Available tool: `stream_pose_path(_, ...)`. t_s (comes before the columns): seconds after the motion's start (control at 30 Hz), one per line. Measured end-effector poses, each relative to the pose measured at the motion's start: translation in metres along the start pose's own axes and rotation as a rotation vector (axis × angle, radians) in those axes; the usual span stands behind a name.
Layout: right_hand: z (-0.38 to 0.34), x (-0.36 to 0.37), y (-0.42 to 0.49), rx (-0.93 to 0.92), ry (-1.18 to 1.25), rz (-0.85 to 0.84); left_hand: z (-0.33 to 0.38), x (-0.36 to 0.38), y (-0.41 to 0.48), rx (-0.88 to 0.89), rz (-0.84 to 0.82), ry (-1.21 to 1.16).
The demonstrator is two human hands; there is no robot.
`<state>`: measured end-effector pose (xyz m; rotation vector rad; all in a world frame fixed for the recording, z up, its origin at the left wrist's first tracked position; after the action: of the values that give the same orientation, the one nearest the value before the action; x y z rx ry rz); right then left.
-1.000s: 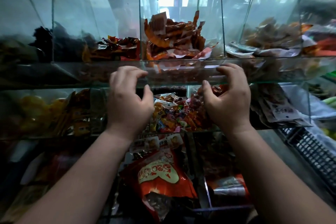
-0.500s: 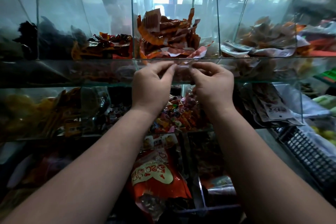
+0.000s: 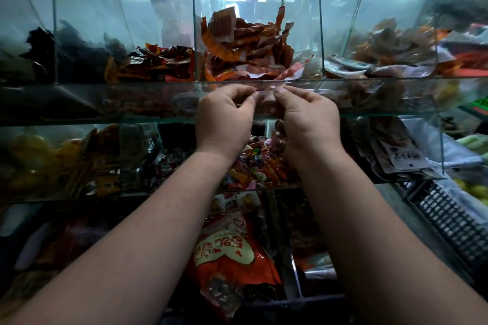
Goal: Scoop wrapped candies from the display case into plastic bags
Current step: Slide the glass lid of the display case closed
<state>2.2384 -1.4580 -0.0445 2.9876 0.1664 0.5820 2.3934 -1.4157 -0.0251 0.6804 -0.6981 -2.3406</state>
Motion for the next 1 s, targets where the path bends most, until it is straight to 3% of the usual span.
stream_pose_path(0.13,-0.012,-0.009,-0.002,0.057,-0.005,-0.115,-0.001,0.0,-0.005,-0.029,-0.075,0.032)
stream_pose_path(0.27,-0.01,-0.047,-0.004,-0.05,-0.476,-0.095,-0.013,-0.013,-0.036,-0.109,-0.13,0.003)
stream_pose_path(0.37,0.021,-0.08,-0.015,-0.057,-0.722,-0.083,-0.049,-0.027,-0.082,-0.299,-0.183,-0.122)
stream_pose_path(0.47,0.063,-0.115,-0.026,0.022,-0.816,-0.046,-0.094,-0.039,-0.131,-0.489,-0.25,-0.065)
stream_pose_path(0.53,0.081,-0.128,-0.03,-0.003,-1.034,0.001,-0.107,-0.052,-0.141,-0.405,-0.217,0.188)
stream_pose_path(0.63,0.086,-0.113,-0.026,-0.23,-1.434,0.01,-0.104,-0.043,-0.13,-0.144,-0.207,0.489)
stream_pose_path(0.7,0.095,-0.102,-0.013,-0.205,-1.502,-0.011,-0.114,-0.025,-0.116,-0.164,-0.274,0.569)
stream_pose_path(0.87,0.134,-0.112,0.022,0.153,-1.436,-0.061,-0.156,0.001,-0.104,-0.374,-0.365,0.509)
stream_pose_path(1.0,0.142,-0.118,0.031,0.118,-1.389,-0.106,-0.18,0.004,-0.116,-0.457,-0.363,0.482)
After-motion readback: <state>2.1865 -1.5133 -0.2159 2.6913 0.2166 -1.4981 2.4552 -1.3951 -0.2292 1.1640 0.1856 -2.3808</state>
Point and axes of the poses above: each hand's wrist, its own y-axis towards the middle knuckle, its own x-axis out of the palm, z = x × y, the point moved 8 cm from there along y, towards the middle knuckle, and after that the axes turned 6 degrees about -z, right-handed, at the moved point
